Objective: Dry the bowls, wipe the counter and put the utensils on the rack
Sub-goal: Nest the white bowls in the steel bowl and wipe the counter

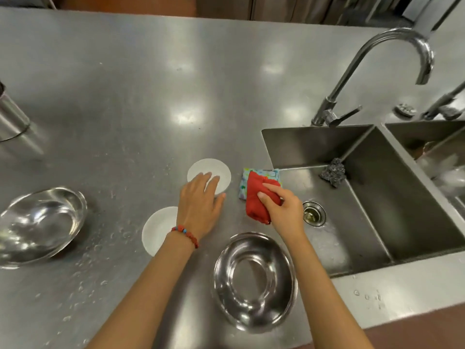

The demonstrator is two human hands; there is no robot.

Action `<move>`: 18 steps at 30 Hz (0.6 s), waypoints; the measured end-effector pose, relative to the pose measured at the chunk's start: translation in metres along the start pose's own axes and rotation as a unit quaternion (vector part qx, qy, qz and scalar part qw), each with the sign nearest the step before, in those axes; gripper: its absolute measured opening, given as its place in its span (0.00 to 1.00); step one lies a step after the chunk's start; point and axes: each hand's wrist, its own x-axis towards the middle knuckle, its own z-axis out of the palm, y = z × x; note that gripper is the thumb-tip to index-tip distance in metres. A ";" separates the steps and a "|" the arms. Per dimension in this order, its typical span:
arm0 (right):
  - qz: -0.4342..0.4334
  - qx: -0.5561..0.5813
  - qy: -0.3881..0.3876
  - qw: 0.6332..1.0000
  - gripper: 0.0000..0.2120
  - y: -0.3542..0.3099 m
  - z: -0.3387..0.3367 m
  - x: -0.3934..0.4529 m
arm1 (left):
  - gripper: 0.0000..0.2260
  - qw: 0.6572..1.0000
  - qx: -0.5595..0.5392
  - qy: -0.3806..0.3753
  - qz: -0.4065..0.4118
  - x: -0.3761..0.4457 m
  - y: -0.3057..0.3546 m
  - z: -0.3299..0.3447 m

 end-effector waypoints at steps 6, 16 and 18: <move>0.004 0.013 -0.038 0.999 0.13 0.018 0.004 0.086 | 0.18 0.999 0.025 -0.002 -0.030 0.054 0.016 0.027; -0.008 -0.009 -0.098 0.995 0.15 0.040 0.041 0.209 | 0.19 0.997 0.052 0.021 -0.055 0.105 0.028 0.057; -0.010 -0.022 -0.114 0.993 0.15 0.044 0.052 0.223 | 0.20 0.996 0.059 0.011 -0.062 0.107 0.026 0.062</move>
